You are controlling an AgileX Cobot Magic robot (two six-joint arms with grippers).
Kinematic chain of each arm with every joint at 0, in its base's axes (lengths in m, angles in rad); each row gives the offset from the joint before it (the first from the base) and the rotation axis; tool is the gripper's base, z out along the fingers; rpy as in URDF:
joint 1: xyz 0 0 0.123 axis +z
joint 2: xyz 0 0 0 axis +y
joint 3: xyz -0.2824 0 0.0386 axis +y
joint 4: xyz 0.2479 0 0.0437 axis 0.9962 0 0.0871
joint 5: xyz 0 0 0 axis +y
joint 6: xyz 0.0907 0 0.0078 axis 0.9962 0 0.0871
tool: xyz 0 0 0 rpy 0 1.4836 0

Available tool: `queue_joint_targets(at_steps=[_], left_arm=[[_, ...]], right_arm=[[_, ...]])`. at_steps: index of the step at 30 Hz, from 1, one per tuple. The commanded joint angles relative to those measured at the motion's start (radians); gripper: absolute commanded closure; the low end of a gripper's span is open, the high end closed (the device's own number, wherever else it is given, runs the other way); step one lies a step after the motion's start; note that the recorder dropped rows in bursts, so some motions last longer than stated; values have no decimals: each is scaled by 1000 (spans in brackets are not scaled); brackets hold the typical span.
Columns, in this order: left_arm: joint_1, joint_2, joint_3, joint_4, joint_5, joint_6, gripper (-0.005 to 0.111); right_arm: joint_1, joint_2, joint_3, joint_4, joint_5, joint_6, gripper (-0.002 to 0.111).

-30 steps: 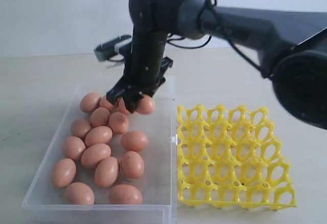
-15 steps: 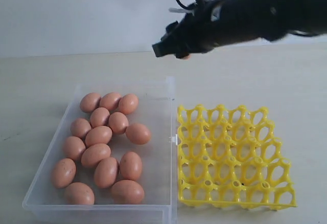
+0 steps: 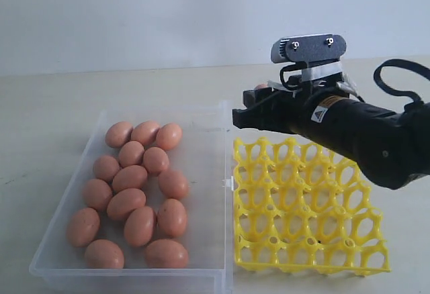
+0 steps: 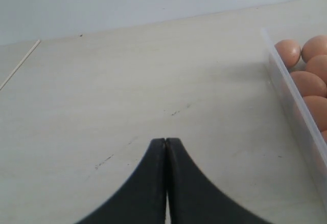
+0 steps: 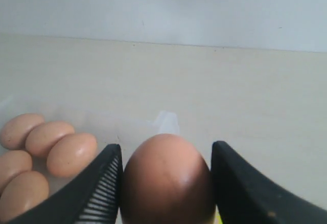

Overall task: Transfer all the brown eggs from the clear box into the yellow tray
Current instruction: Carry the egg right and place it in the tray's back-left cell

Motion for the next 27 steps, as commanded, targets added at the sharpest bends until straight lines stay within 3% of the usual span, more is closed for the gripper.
queue_joint_targets(at_steps=[1,17,27], left_arm=[[-6,-6,-4,-2,-9,-5,107],[-6,-6,-4,-2,-9,-5,107],[-6,-6,-4,-2,-9,-5,107]], right_arm=[[-5,67,6,-36,-73,61,108],[-5,257,-45,-118,-179,109,107],[-7,291,-63,-130,-166,23,63]])
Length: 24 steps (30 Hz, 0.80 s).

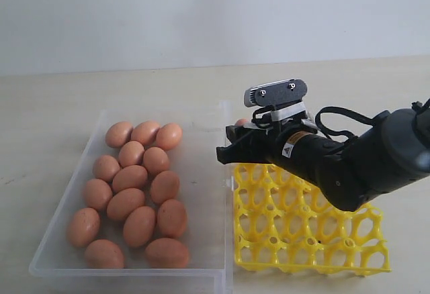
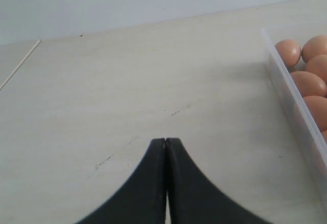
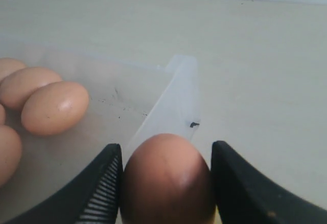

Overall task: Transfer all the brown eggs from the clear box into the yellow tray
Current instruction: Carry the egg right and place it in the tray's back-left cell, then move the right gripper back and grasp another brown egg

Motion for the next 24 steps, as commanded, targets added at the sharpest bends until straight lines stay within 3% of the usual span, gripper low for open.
queue_joint_targets(at_steps=[1,8,16,18,24], left_arm=[[-6,-6,-4,-2,-9,-5,107],[-6,-6,-4,-2,-9,-5,107],[-6,-6,-4,-2,-9,-5,107],[-6,-6,-4,-2,-9,-5,107],[-6,-6,-4,-2,-9,-5,107]], right_arm=[[-7,4,-5,-13,-3,-36,60],[-7,4,-5,-8,-3,-81,43],[-7,-146,-5,-9,176,-116,43],[-5,-238,-18,-17,287,-126,51],[32,-406,-208,-113,778,-74,93]])
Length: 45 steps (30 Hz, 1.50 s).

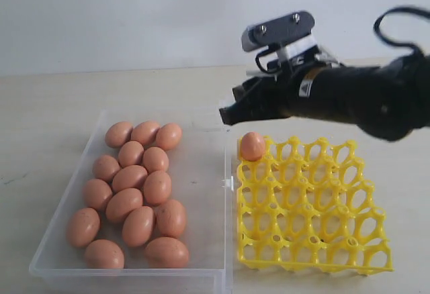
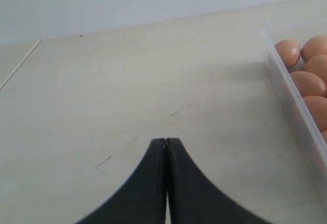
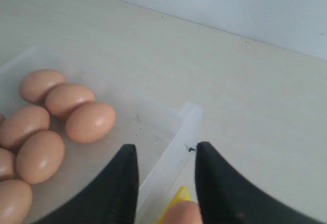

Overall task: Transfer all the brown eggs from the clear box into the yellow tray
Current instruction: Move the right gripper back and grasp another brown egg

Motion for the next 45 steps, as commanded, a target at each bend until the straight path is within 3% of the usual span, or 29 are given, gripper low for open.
queue_joint_targets(at_steps=[1,3,7,11,13,15,16,18,19,23,36,39,42,43,45], left_arm=[[-6,-6,-4,-2,-9,-5,107],[-6,-6,-4,-2,-9,-5,107],[-6,-6,-4,-2,-9,-5,107],[-6,-6,-4,-2,-9,-5,107],[-6,-6,-4,-2,-9,-5,107],[-6,-6,-4,-2,-9,-5,107],[-6,-6,-4,-2,-9,-5,107],[-6,-6,-4,-2,-9,-5,107],[-6,-6,-4,-2,-9,-5,107],[-6,-6,-4,-2,-9,-5,107],[-6,-6,-4,-2,-9,-5,107],[-6,-6,-4,-2,-9,-5,107],[-6,-6,-4,-2,-9,-5,107],[-6,-6,-4,-2,-9,-5,107],[-6,-6,-4,-2,-9,-5,107]], right_arm=[[43,-66,-151,-40,329,18,99],[80,-53,-234,-36,441,11,108],[155,33,-385,31,623,-17,108],[204,167,-515,223,762,-139,108],[224,270,-606,321,866,-190,97],[234,362,-701,345,973,-142,77],[236,413,-742,337,1009,-61,62],[236,462,-780,286,1034,85,45],[236,480,-791,239,1036,134,43],[236,505,-793,150,1008,201,44],[223,610,-793,139,920,206,44],[223,621,-793,157,920,200,52],[223,614,-793,184,933,161,84],[223,607,-793,184,932,161,102],[223,595,-793,180,924,160,108]])
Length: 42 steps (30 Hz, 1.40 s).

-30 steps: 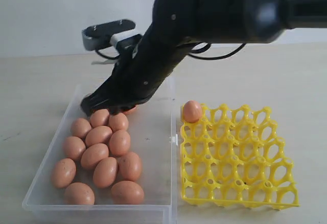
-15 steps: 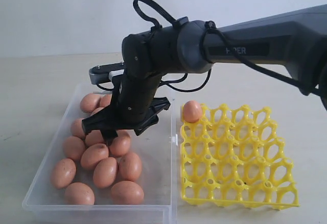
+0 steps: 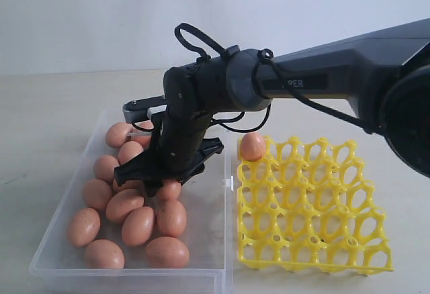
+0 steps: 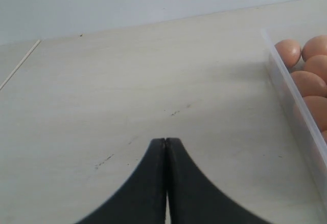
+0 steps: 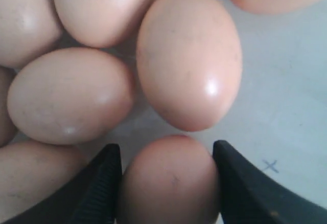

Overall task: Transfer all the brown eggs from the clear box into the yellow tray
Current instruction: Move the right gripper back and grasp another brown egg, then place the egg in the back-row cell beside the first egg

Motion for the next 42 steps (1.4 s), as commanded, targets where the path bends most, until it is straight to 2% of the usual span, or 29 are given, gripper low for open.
queue_joint_targets(at_steps=[1,6,13,17,23,29,37,42], left_arm=[[-6,-6,-4,-2,-9,-5,107],[-6,-6,-4,-2,-9,-5,107],[-6,-6,-4,-2,-9,-5,107],[-6,-6,-4,-2,-9,-5,107],[-6,-6,-4,-2,-9,-5,107],[-6,-6,-4,-2,-9,-5,107],[-6,-6,-4,-2,-9,-5,107],[-6,-6,-4,-2,-9,-5,107]], right_arm=[[-2,-32,-2,-1,-5,-18,108],[-2,-126,82,-93,-132,-12,108],[-7,-387,443,-176,-684,-9,108],[-48,-495,583,-187,-843,-9,108],[-141,-604,750,-198,-894,-142,108],[-249,-643,858,-200,-912,-151,108],[-359,-605,880,-158,-924,-151,108],[-387,-549,880,-158,-966,-151,108]])
